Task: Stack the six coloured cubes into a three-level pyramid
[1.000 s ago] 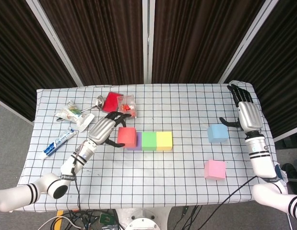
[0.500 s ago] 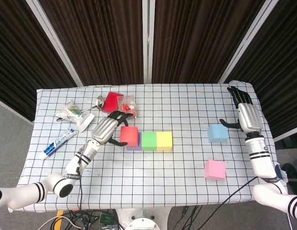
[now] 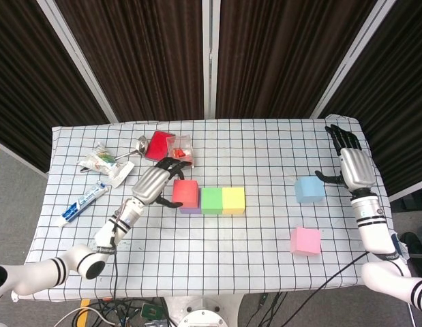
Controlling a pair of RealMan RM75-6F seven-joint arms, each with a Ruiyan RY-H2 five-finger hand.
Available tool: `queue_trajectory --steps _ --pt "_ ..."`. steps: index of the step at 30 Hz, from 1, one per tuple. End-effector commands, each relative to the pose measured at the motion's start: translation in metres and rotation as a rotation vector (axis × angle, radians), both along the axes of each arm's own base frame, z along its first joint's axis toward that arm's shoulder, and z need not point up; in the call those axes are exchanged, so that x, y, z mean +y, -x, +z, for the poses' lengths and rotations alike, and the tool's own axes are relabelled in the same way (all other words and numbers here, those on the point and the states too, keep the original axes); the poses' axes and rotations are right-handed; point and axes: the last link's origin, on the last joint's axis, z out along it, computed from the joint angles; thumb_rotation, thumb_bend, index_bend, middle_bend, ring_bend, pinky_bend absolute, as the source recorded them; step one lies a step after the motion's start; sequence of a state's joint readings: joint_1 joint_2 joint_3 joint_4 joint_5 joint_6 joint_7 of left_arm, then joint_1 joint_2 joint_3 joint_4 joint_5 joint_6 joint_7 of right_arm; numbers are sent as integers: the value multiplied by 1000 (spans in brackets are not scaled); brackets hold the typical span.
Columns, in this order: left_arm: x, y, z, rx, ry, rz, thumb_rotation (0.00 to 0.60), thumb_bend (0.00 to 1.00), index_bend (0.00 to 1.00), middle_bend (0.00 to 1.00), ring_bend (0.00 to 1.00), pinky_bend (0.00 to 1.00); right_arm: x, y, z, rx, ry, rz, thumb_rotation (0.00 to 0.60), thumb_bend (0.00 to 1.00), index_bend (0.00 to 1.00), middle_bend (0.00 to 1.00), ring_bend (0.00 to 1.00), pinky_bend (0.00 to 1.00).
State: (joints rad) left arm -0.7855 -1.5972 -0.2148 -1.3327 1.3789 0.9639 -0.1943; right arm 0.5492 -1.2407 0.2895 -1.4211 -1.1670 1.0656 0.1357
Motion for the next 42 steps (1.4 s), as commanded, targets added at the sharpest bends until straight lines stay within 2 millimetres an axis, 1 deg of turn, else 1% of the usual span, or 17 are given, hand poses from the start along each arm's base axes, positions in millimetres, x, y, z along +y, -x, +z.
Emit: queue_trajectory --steps 1,8,12,17,23,26,29,32,33,34,35,36,39,41,42 --pt "0 -1 -1 1 -1 -3 600 110 134 429 133 96 0 0 -1 2 -3 -1 600 118 0 8 0 0" --pt "1 -4 -3 -3 1 -5 600 103 131 410 133 94 -1 2 -1 3 -3 -10 600 119 0 6 0 0" --pt "0 -3 -5 1 13 -3 600 93 123 337 132 89 -1 3 -2 5 -11 -17 600 119 0 0 0 0" --pt "2 -4 -5 -3 7 -3 600 89 121 289 130 86 -1 4 -1 6 -9 -18 600 118 0 0 0 0" --pt "1 -5 3 -12 -8 -9 600 71 119 249 103 83 -1 2 0 8 -5 -13 600 118 0 0 0 0" --pt "-3 -3 17 -11 -28 -16 600 50 112 213 80 74 0 -1 2 -3 -8 -3 600 118 0 0 0 0" --pt "-13 12 43 -19 -73 11 600 42 112 184 59 69 2 -9 5 -9 -12 20 600 117 0 0 0 0" --pt "-30 39 69 3 -123 65 600 41 111 173 52 72 4 -21 7 -14 -19 53 600 115 0 0 0 0" --pt "-37 51 79 26 -149 87 600 39 112 172 52 77 5 -27 6 -28 -30 68 600 112 0 0 0 0" --pt "-44 63 86 48 -175 107 600 35 112 172 52 85 7 -33 4 -45 -44 80 600 103 0 0 0 0" --pt "-49 71 91 61 -188 116 600 29 112 172 52 93 8 -39 2 -62 -61 90 600 92 0 0 0 0" --pt "-57 84 97 85 -199 131 600 24 112 172 50 95 10 -49 -2 -83 -90 103 600 82 0 0 0 0" --pt "-76 114 108 125 -194 174 600 5 112 172 41 83 14 -75 -17 -112 -184 143 600 24 0 6 0 0" --pt "-86 127 114 135 -190 192 600 0 112 172 36 82 16 -92 -26 -100 -248 173 600 2 0 9 0 0" --pt "-93 134 119 136 -193 199 600 0 112 172 34 82 17 -105 -30 -94 -279 195 600 0 0 10 0 0"
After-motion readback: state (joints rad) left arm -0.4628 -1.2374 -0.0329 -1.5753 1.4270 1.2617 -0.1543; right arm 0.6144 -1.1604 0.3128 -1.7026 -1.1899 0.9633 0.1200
